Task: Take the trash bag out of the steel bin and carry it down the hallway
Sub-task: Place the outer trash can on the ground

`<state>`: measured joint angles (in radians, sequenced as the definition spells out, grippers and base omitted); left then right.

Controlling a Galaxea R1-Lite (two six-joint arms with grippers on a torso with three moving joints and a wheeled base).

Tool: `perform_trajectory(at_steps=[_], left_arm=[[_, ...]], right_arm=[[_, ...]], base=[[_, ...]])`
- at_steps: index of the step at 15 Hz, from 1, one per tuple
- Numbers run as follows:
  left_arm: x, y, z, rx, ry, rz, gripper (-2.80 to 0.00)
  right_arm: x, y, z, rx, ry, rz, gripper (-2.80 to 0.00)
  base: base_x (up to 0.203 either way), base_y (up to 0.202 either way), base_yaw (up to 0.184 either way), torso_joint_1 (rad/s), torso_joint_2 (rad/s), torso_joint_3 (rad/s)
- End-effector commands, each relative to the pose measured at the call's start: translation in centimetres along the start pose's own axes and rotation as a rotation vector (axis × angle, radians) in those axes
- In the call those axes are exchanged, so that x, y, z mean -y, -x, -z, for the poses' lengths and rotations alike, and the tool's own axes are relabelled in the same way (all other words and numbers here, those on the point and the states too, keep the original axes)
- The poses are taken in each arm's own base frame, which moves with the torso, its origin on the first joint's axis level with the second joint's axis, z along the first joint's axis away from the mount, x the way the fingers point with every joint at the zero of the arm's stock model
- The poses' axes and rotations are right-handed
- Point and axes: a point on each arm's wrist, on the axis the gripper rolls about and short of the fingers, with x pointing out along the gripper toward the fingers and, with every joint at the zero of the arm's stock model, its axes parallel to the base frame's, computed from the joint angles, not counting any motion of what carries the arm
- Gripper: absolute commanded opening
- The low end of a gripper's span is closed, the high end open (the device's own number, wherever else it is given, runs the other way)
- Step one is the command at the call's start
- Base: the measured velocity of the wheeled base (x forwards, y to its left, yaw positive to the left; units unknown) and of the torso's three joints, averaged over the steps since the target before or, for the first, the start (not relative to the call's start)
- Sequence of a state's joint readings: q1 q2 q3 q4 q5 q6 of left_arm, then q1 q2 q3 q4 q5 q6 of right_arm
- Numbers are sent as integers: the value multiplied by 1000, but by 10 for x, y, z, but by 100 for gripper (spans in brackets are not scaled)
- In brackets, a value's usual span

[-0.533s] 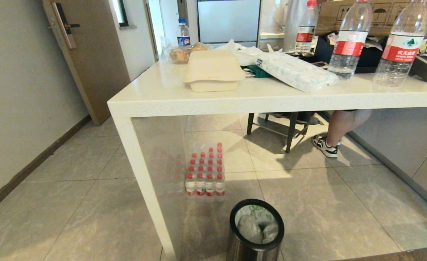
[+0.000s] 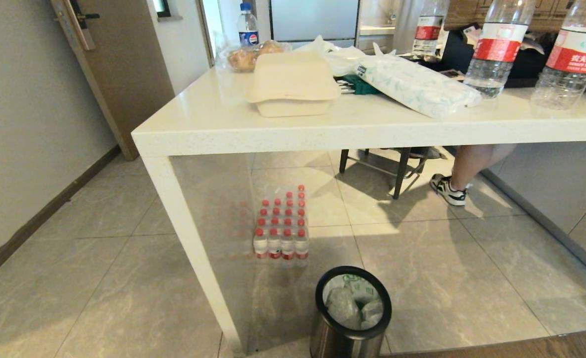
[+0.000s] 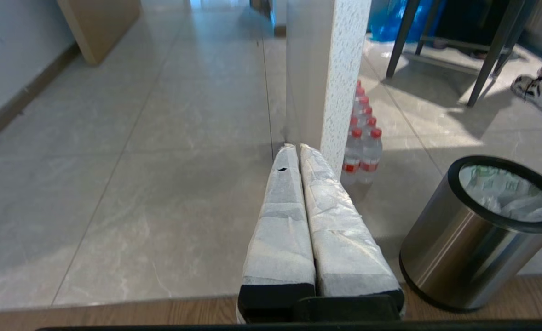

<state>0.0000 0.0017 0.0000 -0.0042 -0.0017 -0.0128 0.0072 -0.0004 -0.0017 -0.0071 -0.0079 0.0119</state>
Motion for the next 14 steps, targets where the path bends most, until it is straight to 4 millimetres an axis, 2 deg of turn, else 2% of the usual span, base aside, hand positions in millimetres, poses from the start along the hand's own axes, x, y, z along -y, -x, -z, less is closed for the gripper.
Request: perform_trajectory(at_steps=[1, 14], left_arm=[[0, 0, 0, 1, 1, 0, -280], [0, 0, 0, 1, 1, 0, -280]], right_arm=[[0, 0, 0, 0, 0, -1, -280], [0, 0, 0, 0, 6, -4, -280]], base=[[0, 0, 0, 1, 1, -191], [0, 0, 0, 3, 2, -197]])
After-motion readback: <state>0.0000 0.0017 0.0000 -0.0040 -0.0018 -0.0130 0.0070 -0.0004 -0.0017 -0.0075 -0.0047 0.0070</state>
